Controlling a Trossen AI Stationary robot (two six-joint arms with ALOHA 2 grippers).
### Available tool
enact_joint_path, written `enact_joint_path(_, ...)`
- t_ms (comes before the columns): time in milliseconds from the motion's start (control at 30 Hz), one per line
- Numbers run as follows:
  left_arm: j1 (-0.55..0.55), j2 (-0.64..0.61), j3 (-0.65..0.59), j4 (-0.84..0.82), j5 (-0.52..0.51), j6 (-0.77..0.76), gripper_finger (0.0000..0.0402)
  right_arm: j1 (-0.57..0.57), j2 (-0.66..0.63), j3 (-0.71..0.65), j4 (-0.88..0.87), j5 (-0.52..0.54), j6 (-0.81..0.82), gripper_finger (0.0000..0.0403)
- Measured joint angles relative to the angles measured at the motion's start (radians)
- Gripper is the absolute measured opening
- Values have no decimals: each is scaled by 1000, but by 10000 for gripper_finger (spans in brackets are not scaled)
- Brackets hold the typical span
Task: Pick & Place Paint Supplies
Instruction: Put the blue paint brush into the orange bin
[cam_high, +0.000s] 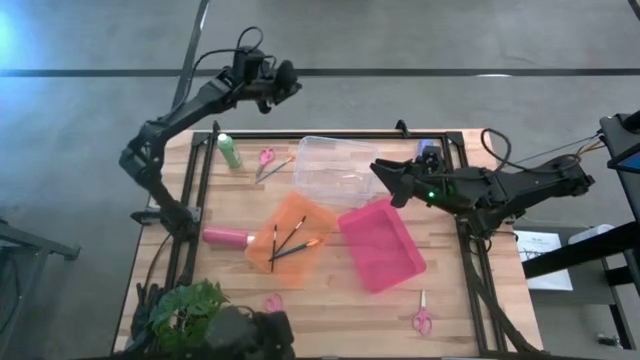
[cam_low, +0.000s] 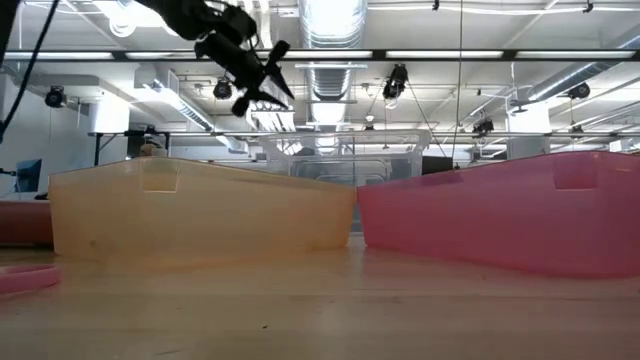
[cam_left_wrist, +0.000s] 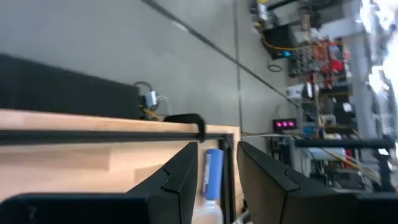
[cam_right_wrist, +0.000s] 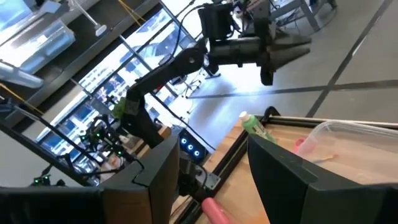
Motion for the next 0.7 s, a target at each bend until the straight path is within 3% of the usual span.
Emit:
enact_joint_path(200,11,21,-58,-45,-39,-55,120,-1,-45,0,-49,1,-4,183)
enact_joint_path(700,6,13,-289,-59,-63,-22,120,-2,-81,0,-81,27,-11,183)
